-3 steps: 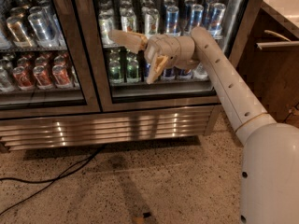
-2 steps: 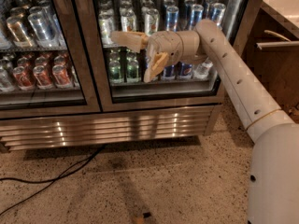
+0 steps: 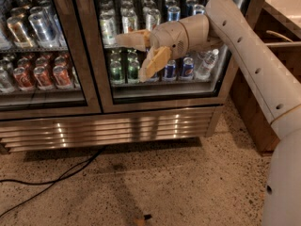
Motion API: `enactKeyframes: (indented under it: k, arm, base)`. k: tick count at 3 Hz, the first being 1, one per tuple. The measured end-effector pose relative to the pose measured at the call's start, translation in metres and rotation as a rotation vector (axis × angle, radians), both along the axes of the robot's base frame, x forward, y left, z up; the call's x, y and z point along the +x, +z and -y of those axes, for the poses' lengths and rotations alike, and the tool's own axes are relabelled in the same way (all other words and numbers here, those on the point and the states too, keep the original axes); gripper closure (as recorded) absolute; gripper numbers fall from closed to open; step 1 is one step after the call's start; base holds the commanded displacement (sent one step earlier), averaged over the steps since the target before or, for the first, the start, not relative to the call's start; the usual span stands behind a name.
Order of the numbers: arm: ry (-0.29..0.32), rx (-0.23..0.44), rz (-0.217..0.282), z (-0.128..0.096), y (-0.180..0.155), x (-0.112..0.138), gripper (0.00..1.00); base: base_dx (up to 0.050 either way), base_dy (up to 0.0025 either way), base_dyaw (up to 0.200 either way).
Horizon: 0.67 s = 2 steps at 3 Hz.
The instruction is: Open right fridge door
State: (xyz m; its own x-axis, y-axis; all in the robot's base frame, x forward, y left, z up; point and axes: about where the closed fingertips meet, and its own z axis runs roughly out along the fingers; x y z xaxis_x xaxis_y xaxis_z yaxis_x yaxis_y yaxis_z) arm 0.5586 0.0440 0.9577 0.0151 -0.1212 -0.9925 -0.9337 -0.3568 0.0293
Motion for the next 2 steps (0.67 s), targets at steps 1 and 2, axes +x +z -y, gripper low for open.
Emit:
enactKeyframes:
  k: [1, 2]
  arm:
    - [-0.028, -0.06, 0.005, 0.0028, -0.0006, -0.0003, 0.0]
    - [-0.028, -0.06, 0.005, 0.0027, -0.0006, -0.0003, 0.0]
  base:
    - [0.0, 0.0, 0.0]
    - [0.0, 0.0, 0.0]
